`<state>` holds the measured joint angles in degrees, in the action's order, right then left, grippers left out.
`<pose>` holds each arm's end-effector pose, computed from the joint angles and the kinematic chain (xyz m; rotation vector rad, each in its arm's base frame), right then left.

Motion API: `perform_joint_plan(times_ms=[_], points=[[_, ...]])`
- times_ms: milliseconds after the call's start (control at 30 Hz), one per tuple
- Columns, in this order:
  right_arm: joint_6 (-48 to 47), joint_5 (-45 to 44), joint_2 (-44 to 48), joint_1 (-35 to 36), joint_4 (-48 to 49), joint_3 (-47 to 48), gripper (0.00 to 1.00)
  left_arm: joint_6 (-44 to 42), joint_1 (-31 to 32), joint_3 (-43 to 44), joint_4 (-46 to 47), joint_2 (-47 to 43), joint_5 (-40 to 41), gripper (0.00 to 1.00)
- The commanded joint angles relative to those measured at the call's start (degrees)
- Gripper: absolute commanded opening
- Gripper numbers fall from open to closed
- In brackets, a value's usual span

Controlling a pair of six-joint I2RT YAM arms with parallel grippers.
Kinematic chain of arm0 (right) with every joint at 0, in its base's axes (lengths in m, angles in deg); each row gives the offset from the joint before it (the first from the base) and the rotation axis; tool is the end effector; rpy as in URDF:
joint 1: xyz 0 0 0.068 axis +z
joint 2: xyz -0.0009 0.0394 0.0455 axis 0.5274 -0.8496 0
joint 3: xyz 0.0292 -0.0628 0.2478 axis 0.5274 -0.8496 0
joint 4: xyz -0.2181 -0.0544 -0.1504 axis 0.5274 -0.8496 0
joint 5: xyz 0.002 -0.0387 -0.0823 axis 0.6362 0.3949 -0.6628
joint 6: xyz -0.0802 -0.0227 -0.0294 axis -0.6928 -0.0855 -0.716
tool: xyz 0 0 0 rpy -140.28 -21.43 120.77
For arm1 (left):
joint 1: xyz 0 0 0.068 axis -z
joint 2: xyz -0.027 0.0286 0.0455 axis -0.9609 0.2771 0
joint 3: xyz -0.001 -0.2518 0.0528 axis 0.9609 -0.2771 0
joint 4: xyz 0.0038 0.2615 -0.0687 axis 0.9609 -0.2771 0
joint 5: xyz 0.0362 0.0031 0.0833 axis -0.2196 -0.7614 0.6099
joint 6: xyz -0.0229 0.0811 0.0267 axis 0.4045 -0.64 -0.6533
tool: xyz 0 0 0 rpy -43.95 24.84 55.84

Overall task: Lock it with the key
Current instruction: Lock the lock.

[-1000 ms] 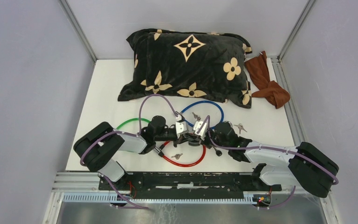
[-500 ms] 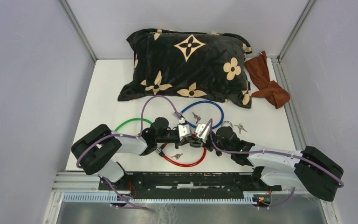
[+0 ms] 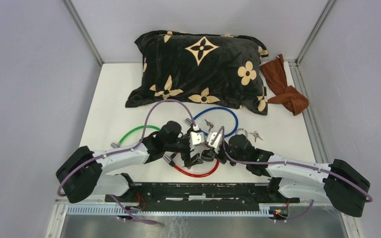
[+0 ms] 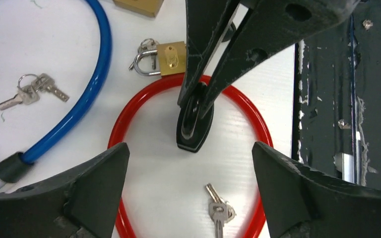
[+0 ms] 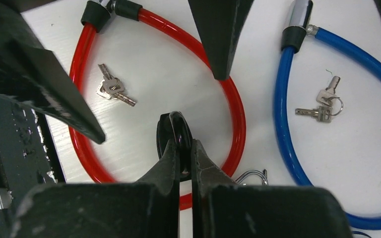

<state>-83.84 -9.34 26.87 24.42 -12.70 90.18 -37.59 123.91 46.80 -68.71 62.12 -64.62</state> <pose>0.1395 0.2279 0.1393 -1.1793 1.7471 0.6637 0.1622 -0.2548 0.1450 1.4607 1.6014 -0.8883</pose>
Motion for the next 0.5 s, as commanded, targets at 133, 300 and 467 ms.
perform_joint_plan(times_ms=[133, 300, 467], points=[[-1.17, -4.84, 4.32, -0.82, -3.46, 12.24, 0.0, -3.53, -0.31, 7.24, -24.46, -11.77, 7.34, 1.0], [0.5, -7.09, 4.1, -6.81, -13.56, 25.95, 0.0, -0.47, -2.19, 7.45, -29.83, -21.98, 10.93, 1.0], [4.71, -17.84, 0.13, -13.91, -24.87, 37.98, 0.0, 7.46, -3.94, 4.95, -29.26, -33.33, 16.39, 1.0]])
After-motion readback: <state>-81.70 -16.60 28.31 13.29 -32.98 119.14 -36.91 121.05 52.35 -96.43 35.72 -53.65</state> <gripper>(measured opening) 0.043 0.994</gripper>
